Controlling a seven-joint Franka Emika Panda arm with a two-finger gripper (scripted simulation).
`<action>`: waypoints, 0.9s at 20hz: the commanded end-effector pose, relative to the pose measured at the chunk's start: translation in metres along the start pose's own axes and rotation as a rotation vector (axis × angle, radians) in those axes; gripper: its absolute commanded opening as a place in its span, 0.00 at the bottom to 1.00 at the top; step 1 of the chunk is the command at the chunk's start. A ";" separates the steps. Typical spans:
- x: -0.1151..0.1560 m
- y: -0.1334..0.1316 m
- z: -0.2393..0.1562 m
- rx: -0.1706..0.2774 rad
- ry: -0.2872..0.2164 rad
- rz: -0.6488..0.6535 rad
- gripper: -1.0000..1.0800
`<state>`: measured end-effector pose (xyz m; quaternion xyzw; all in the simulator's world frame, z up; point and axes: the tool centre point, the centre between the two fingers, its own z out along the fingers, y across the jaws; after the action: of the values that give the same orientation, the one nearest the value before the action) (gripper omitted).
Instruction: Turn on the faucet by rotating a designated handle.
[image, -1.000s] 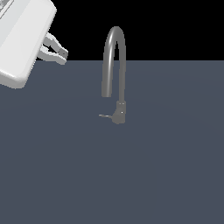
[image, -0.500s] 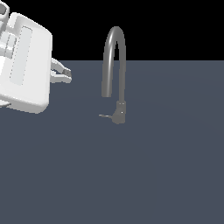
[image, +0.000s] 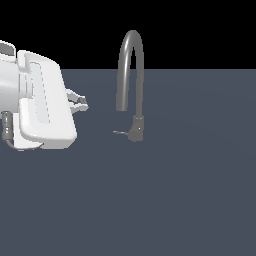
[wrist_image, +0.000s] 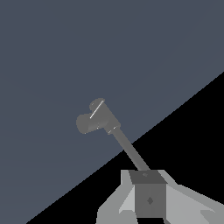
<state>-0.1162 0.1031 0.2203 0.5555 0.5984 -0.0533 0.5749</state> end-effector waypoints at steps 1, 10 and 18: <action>0.007 -0.004 0.006 -0.038 -0.004 -0.039 0.00; 0.029 -0.020 0.028 -0.171 -0.025 -0.178 0.00; 0.047 -0.035 0.051 -0.289 -0.045 -0.303 0.00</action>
<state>-0.0978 0.0842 0.1538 0.3853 0.6595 -0.0646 0.6422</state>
